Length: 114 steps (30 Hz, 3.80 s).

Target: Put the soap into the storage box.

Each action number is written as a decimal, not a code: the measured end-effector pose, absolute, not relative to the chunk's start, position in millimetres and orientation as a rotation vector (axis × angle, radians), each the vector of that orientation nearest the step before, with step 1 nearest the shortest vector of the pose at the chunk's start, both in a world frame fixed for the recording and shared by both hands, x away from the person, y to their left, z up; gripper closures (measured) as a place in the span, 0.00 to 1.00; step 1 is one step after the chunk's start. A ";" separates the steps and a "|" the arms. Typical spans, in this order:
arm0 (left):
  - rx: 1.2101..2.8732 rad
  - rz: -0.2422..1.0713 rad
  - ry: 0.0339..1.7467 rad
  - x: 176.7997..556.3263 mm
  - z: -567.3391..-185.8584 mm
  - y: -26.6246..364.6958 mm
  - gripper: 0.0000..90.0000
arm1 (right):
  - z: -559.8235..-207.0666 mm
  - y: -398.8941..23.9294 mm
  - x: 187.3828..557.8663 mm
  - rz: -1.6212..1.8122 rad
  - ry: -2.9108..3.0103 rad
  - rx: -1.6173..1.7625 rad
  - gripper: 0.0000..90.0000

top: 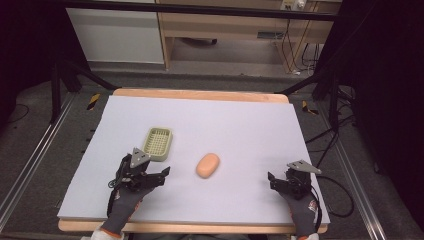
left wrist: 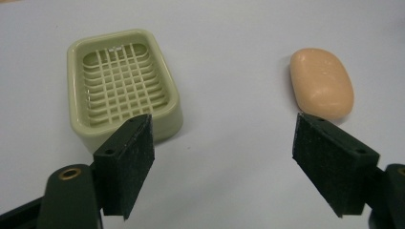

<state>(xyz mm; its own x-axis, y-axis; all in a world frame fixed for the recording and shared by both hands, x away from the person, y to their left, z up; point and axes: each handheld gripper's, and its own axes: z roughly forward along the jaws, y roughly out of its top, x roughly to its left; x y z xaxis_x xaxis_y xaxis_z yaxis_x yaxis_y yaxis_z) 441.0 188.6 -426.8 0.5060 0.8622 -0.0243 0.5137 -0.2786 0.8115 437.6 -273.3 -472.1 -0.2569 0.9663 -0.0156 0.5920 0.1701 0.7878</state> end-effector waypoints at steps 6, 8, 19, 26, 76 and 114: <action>1.946 0.545 1.114 444.9 -420.4 180.9 0.23 | -472.3 -273.0 437.6 0.925 1.925 1.466 0.15; 1.953 0.547 1.104 445.5 -418.9 177.7 0.23 | -472.4 -272.8 437.6 0.925 1.928 1.468 0.15; 1.962 0.540 1.074 451.8 -410.4 161.2 0.23 | -472.7 -272.5 437.9 0.921 1.931 1.463 0.15; 1.970 0.534 1.059 455.8 -408.1 148.3 0.23 | -472.7 -272.4 437.9 0.919 1.930 1.463 0.15; 2.111 0.462 0.945 475.0 -428.2 80.7 0.23 | -472.7 -270.9 439.0 0.923 1.931 1.466 0.14; 2.227 0.393 0.957 498.5 -456.4 48.5 0.21 | -474.6 -270.0 441.6 0.916 1.938 1.473 0.14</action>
<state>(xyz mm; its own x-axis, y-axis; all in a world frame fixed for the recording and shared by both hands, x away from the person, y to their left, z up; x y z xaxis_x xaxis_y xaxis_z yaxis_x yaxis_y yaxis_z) 498.5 48.5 -456.4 0.6851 0.7284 0.0104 0.5257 -0.5042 0.6851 441.6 -270.0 -474.6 -0.2615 0.9651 -0.0131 0.6024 0.1738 0.7791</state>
